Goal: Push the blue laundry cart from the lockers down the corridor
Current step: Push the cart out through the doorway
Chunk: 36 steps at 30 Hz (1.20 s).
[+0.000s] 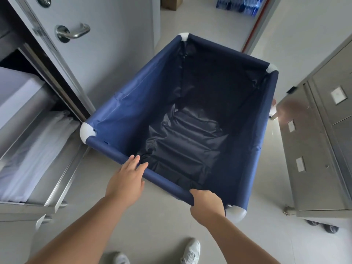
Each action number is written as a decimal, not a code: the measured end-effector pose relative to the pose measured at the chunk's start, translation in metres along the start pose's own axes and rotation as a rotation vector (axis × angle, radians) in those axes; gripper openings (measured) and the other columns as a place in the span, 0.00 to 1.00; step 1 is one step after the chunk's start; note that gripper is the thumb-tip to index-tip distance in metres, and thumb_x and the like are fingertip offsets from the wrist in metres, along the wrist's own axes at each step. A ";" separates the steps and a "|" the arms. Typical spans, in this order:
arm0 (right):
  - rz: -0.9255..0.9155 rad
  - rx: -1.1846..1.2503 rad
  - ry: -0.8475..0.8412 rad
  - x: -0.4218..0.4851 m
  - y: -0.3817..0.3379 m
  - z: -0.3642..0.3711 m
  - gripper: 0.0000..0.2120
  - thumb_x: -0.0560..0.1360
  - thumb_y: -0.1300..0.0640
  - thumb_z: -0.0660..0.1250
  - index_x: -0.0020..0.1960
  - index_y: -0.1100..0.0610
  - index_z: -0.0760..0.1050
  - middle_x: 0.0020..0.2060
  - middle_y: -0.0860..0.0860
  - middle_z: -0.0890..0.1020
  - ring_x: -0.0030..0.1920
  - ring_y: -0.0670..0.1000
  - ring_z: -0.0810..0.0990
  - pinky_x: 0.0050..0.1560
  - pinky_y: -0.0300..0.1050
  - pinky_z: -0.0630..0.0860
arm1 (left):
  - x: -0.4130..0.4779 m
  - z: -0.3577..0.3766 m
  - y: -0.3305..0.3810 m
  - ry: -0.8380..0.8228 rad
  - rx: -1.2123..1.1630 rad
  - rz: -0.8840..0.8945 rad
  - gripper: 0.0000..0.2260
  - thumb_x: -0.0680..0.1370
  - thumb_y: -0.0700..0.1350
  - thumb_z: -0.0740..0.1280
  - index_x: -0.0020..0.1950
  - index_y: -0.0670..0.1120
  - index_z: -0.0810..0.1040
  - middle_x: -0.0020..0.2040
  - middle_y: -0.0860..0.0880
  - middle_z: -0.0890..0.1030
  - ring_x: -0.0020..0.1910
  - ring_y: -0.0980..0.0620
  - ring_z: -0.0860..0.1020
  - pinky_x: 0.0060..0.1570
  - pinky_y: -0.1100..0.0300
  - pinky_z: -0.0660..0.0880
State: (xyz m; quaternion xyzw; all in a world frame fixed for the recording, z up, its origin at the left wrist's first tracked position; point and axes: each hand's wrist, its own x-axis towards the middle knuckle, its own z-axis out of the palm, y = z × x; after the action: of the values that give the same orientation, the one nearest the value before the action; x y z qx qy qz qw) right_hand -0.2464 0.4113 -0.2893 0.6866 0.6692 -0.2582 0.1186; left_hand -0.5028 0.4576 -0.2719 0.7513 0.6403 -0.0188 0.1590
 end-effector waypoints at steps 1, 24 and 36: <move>0.005 -0.009 -0.006 -0.002 0.007 -0.001 0.11 0.70 0.59 0.61 0.50 0.47 0.72 0.37 0.46 0.76 0.38 0.52 0.75 0.37 0.45 0.70 | 0.000 0.002 -0.003 0.000 0.023 0.005 0.24 0.81 0.46 0.61 0.78 0.52 0.61 0.81 0.49 0.55 0.80 0.49 0.49 0.73 0.53 0.60; 0.155 -0.172 0.055 0.018 0.035 -0.021 0.08 0.74 0.50 0.62 0.53 0.49 0.74 0.41 0.46 0.78 0.42 0.52 0.75 0.43 0.45 0.67 | -0.002 0.032 0.019 0.071 -0.034 0.060 0.18 0.75 0.45 0.73 0.64 0.55 0.79 0.57 0.55 0.80 0.71 0.50 0.71 0.71 0.26 0.40; 0.090 -0.166 0.039 0.044 -0.023 -0.010 0.25 0.69 0.29 0.63 0.48 0.49 0.65 0.34 0.45 0.75 0.35 0.51 0.73 0.40 0.49 0.67 | 0.005 0.038 0.005 0.143 -0.239 0.127 0.17 0.73 0.54 0.73 0.61 0.54 0.78 0.57 0.59 0.80 0.72 0.55 0.68 0.76 0.42 0.34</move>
State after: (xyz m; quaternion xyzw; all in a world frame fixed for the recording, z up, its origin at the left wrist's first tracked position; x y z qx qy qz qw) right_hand -0.2683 0.4565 -0.2991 0.7086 0.6590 -0.1830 0.1734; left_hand -0.4909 0.4518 -0.3079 0.7653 0.5990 0.1209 0.2022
